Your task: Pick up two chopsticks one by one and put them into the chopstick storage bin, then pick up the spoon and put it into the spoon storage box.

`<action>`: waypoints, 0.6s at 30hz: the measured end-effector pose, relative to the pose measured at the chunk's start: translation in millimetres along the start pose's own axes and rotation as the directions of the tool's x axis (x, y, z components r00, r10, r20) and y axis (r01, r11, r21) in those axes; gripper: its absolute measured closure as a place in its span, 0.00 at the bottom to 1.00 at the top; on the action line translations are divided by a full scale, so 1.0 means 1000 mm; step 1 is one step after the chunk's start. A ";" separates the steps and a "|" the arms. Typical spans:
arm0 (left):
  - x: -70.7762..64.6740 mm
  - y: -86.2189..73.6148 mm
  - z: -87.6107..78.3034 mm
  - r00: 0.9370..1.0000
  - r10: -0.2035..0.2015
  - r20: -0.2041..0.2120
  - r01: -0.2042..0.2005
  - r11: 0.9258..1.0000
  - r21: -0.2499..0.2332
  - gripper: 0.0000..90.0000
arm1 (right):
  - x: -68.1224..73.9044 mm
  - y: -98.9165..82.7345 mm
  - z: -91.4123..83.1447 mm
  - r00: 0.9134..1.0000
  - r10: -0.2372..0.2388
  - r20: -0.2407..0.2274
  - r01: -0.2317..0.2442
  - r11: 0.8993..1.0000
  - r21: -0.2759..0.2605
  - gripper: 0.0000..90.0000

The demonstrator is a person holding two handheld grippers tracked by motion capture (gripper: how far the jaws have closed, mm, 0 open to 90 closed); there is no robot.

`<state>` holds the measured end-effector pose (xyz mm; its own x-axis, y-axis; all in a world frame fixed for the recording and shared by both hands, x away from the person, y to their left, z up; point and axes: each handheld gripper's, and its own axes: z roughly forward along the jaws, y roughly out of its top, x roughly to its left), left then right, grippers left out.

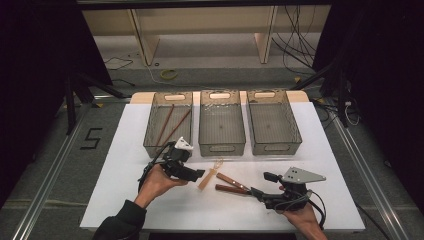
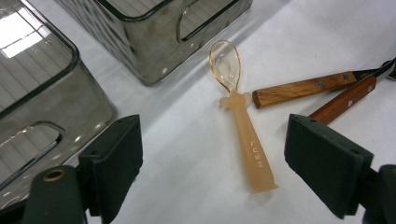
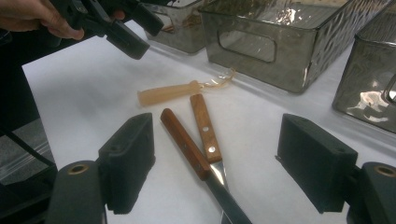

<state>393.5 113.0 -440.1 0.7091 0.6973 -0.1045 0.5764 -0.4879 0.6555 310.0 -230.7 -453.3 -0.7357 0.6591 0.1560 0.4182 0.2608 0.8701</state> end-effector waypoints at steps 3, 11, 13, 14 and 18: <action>-0.002 -0.002 0.001 1.000 0.001 0.001 -0.001 1.000 0.004 0.20 | 0.000 0.000 0.000 1.000 -0.001 -0.001 0.001 1.000 -0.001 0.31; -0.007 -0.006 0.006 1.000 0.002 0.015 -0.002 1.000 0.007 0.19 | 0.001 0.000 0.000 1.000 -0.001 0.000 0.001 1.000 -0.001 0.31; -0.009 -0.007 0.008 1.000 0.010 0.017 -0.010 1.000 0.012 0.18 | 0.001 0.000 0.000 1.000 -0.001 0.001 0.001 1.000 -0.001 0.31; -0.010 -0.007 0.009 1.000 0.014 0.020 -0.014 1.000 0.013 0.18 | 0.001 0.000 0.000 1.000 -0.003 0.001 0.003 1.000 -0.001 0.31; -0.015 -0.007 0.012 1.000 0.018 0.019 -0.018 1.000 0.017 0.18 | 0.001 0.000 0.000 1.000 -0.002 0.001 0.003 1.000 0.000 0.31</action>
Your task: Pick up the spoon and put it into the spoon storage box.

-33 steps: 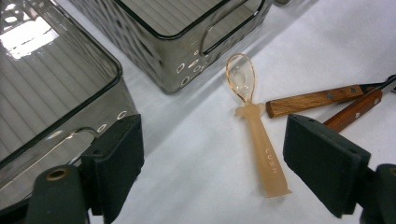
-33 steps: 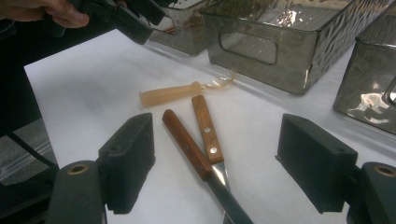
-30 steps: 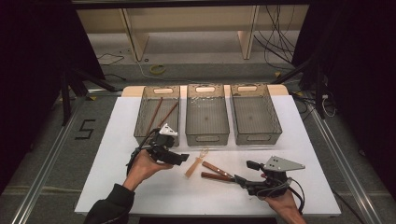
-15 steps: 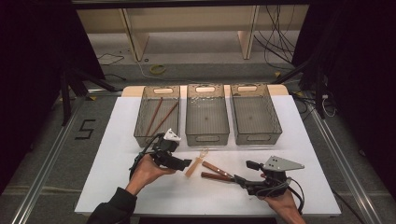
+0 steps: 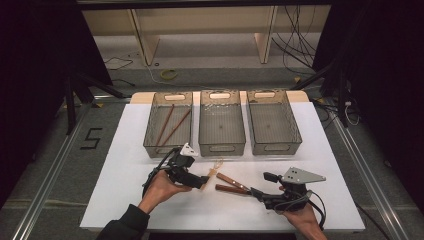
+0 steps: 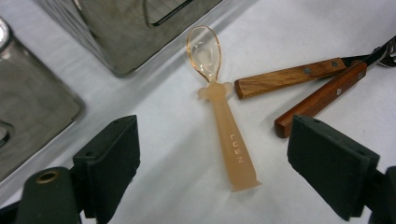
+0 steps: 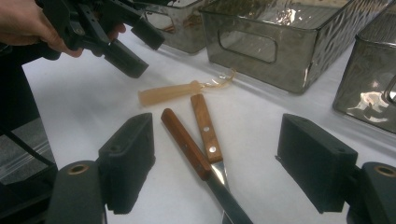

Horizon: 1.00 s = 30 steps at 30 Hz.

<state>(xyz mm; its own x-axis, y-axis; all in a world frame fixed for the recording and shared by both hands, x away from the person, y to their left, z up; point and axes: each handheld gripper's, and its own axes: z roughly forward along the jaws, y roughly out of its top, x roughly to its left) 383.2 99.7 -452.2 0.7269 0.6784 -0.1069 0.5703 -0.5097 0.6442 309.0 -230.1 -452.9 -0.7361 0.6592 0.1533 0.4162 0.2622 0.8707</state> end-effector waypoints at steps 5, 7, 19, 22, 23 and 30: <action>-0.004 -0.001 0.005 1.000 0.005 0.000 -0.005 1.000 0.016 0.19 | 0.000 0.000 0.000 1.000 0.000 -0.001 0.000 1.000 0.001 0.31; -0.006 -0.001 0.007 1.000 0.009 -0.002 -0.009 1.000 0.027 0.20 | 0.000 0.000 0.000 1.000 -0.001 -0.002 0.001 1.000 0.001 0.31; -0.016 -0.005 0.015 0.999 0.043 0.001 -0.043 0.998 0.053 0.31 | 0.003 0.000 -0.001 1.000 -0.007 0.007 0.007 1.000 -0.001 0.31; -0.016 -0.006 0.019 0.999 0.045 -0.002 -0.045 0.997 0.065 0.36 | 0.003 0.000 -0.001 1.000 -0.008 0.007 0.008 1.000 0.000 0.31; -0.016 -0.007 0.020 0.999 0.049 -0.002 -0.049 0.996 0.072 0.37 | 0.003 0.000 -0.001 1.000 -0.008 0.006 0.008 1.000 0.001 0.31; -0.017 -0.010 0.027 0.997 0.074 -0.012 -0.073 0.993 0.096 0.47 | 0.003 0.000 -0.001 1.000 -0.011 0.006 0.011 1.000 0.005 0.31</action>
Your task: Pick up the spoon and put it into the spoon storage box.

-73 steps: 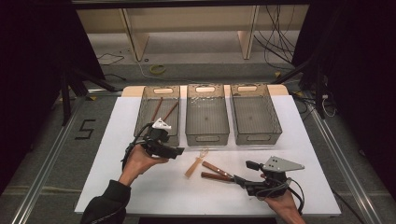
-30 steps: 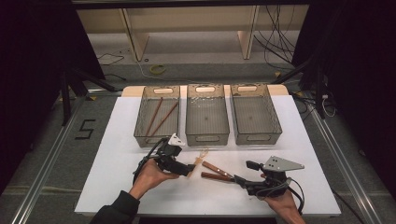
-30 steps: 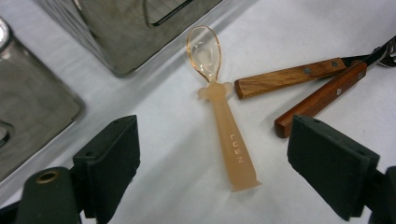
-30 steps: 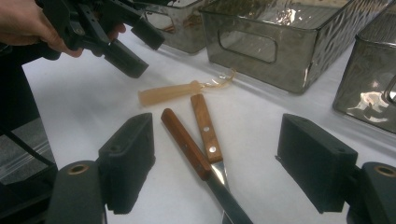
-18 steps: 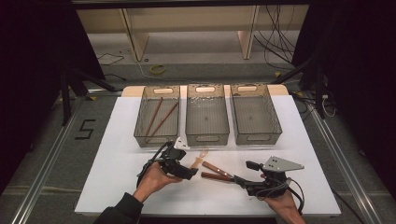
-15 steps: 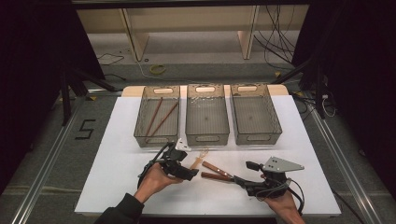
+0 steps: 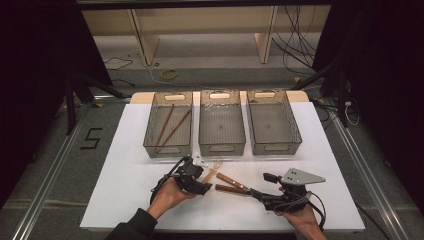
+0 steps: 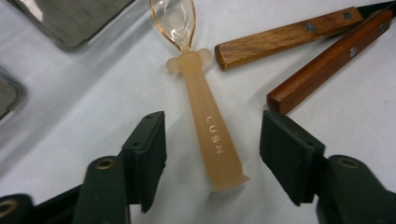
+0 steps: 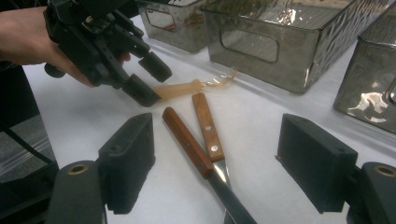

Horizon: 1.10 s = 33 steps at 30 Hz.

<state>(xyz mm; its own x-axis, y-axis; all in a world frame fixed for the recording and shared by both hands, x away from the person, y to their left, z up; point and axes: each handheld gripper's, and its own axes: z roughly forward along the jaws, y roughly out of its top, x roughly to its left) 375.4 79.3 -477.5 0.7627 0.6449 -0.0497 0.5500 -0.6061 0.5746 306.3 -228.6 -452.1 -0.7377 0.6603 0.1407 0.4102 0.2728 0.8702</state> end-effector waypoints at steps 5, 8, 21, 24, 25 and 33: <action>-0.001 -0.001 0.003 0.999 0.035 -0.019 -0.034 0.999 0.021 0.52 | 0.000 0.000 0.000 1.000 0.002 0.002 -0.002 1.000 0.000 0.31; -0.002 -0.001 0.003 0.999 0.037 -0.015 -0.037 0.999 0.019 0.56 | 0.000 0.000 0.000 1.000 0.002 0.002 -0.002 1.000 0.001 0.31; 0.000 -0.004 0.002 0.999 0.048 0.001 -0.048 0.999 0.007 0.73 | 0.001 0.000 0.000 1.000 0.000 0.001 0.000 1.000 0.003 0.31; 0.001 -0.004 0.002 0.999 0.043 0.008 -0.043 0.999 0.006 0.75 | 0.001 0.000 0.000 1.000 -0.001 0.002 0.001 1.000 0.003 0.31; 0.001 -0.004 0.002 0.999 0.043 0.011 -0.043 0.999 0.005 0.76 | 0.001 0.000 0.000 1.000 0.000 0.002 0.000 1.000 0.003 0.31; 0.006 -0.005 0.001 1.000 0.003 0.031 -0.003 1.000 -0.005 0.81 | 0.001 0.000 0.000 1.000 0.002 0.001 -0.002 1.000 0.001 0.31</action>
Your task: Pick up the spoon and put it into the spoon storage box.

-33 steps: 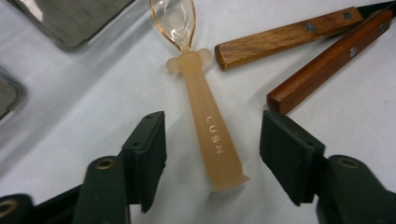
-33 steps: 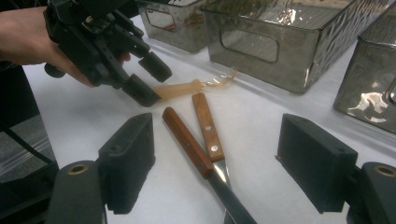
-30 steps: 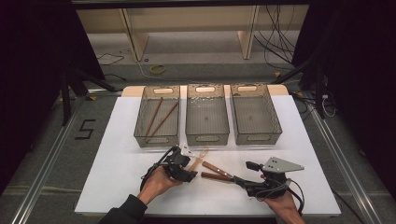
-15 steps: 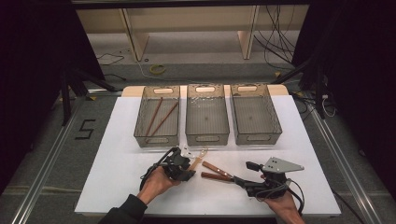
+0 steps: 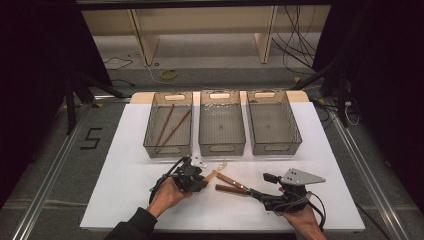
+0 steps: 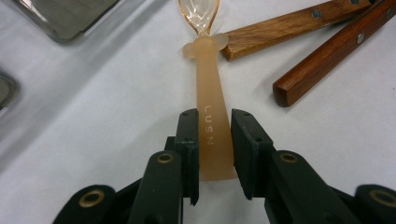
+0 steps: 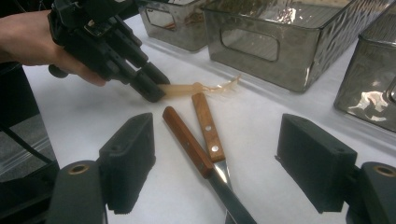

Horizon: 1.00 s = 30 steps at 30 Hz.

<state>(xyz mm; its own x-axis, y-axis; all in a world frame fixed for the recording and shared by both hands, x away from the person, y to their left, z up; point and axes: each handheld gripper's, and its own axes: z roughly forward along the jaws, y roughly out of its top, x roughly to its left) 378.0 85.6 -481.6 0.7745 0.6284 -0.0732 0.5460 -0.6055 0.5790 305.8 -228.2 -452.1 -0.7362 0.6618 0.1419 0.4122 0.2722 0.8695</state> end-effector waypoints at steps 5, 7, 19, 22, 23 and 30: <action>0.004 -0.001 -0.001 1.000 -0.001 -0.001 0.001 1.000 -0.016 0.82 | 0.000 0.000 -0.001 1.000 0.001 0.000 -0.001 1.000 -0.001 0.31; 0.006 -0.001 -0.002 1.000 -0.002 -0.001 0.002 1.000 -0.026 0.82 | 0.000 0.000 -0.001 1.000 0.000 -0.001 0.000 1.000 -0.001 0.31; 0.010 0.005 -0.020 1.000 -0.006 0.025 0.009 0.995 -0.101 0.82 | 0.000 0.000 -0.001 1.000 0.001 -0.001 -0.001 1.000 -0.001 0.31; 0.009 0.008 -0.026 0.999 -0.002 0.034 0.006 0.993 -0.119 0.82 | -0.001 0.000 -0.001 1.000 0.002 -0.001 -0.002 1.000 -0.002 0.31; 0.009 0.009 -0.028 0.999 0.003 0.035 0.001 0.993 -0.122 0.82 | -0.001 0.000 0.000 1.000 0.002 -0.001 -0.002 1.000 -0.001 0.31; 0.012 0.016 -0.037 0.999 0.003 0.036 0.003 0.987 -0.160 0.82 | -0.001 0.000 0.000 1.000 0.002 0.001 -0.002 1.000 0.000 0.31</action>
<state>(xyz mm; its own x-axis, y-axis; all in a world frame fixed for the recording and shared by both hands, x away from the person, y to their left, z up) 384.1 101.6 -442.9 0.7869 0.6089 -0.1006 0.4901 -0.5176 0.7013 306.4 -228.8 -452.2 -0.7349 0.6629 0.1434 0.4136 0.2704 0.8694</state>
